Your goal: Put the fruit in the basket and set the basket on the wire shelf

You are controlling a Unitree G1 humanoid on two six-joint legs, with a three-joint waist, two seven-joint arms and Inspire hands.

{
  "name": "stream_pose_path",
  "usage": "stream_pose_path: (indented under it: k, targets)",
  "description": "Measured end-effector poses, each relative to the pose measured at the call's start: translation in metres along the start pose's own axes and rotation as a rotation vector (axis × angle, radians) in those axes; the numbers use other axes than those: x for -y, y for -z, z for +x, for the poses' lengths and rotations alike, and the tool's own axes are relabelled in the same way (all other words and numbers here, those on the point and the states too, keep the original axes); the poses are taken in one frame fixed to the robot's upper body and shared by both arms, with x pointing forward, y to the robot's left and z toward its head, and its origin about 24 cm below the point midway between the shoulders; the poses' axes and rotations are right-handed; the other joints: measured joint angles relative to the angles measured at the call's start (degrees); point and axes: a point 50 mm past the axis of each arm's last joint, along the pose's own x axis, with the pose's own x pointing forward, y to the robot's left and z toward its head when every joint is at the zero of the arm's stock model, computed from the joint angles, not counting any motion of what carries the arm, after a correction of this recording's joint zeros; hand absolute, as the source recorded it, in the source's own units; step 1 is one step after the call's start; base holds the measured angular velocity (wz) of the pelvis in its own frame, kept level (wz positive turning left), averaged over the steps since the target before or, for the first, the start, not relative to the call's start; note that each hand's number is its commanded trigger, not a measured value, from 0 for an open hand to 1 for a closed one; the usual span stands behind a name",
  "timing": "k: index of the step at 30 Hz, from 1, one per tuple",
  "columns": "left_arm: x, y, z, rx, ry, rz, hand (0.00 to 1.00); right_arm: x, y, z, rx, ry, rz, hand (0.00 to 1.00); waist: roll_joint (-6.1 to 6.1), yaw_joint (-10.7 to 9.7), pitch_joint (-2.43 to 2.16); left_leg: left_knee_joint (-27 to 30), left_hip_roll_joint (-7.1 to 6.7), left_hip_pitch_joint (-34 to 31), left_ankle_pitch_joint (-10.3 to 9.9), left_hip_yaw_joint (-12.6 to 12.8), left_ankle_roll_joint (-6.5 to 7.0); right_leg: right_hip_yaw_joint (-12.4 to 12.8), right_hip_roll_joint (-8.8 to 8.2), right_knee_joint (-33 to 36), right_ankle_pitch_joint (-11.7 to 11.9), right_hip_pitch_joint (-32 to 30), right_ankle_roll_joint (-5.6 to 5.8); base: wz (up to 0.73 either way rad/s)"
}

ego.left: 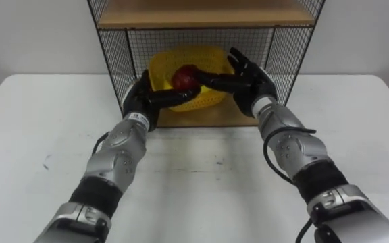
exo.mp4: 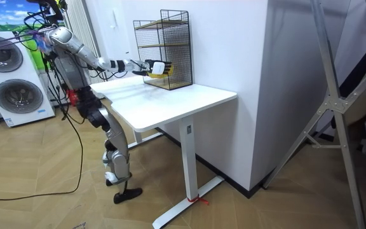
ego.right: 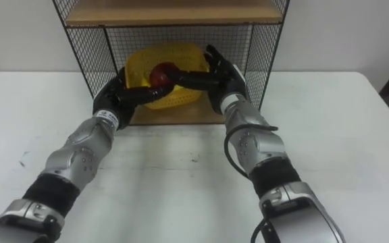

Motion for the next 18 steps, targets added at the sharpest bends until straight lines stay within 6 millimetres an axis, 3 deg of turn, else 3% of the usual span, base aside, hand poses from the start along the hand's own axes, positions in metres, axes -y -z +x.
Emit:
stream_pose_path:
  k: [8, 11, 15, 18]
  targets:
    - [0.000, 0.008, 0.003, -0.042, 0.002, 0.034, 0.00, 0.009, 0.011, 0.000, -0.048, 0.036, 0.022, 0.00, -0.18, -0.27, 0.11, -0.74, 0.11, 0.14, -0.02, 0.87, 0.03, -0.21, -0.03, -1.06, 0.00, 0.59, 0.05, 0.01]
    - [0.002, 0.003, 0.008, -0.041, -0.003, 0.036, 0.00, 0.010, 0.014, 0.001, -0.064, 0.039, 0.023, 0.00, -0.05, 0.00, 0.43, -0.77, 0.13, -0.68, -0.13, 1.45, 0.21, -0.24, -0.18, -0.89, -0.10, -0.25, 0.21, 0.05]
    - [0.004, -0.006, 0.013, -0.024, -0.004, 0.050, 0.00, 0.008, 0.004, 0.009, -0.077, 0.044, 0.008, 0.00, -0.36, 0.14, 1.53, -0.36, -0.09, -1.55, -0.05, 1.58, 0.32, -0.41, -0.56, -0.17, -0.15, -1.22, 0.30, 0.01]
    - [0.001, -0.012, 0.014, 0.005, -0.003, 0.060, 0.00, 0.004, -0.003, 0.012, -0.067, 0.032, 0.001, 0.00, -0.36, -0.25, 1.57, 0.47, -0.02, -3.35, -0.05, 1.65, 0.36, -0.56, -0.54, 0.11, -0.09, -2.68, 0.37, 0.03]
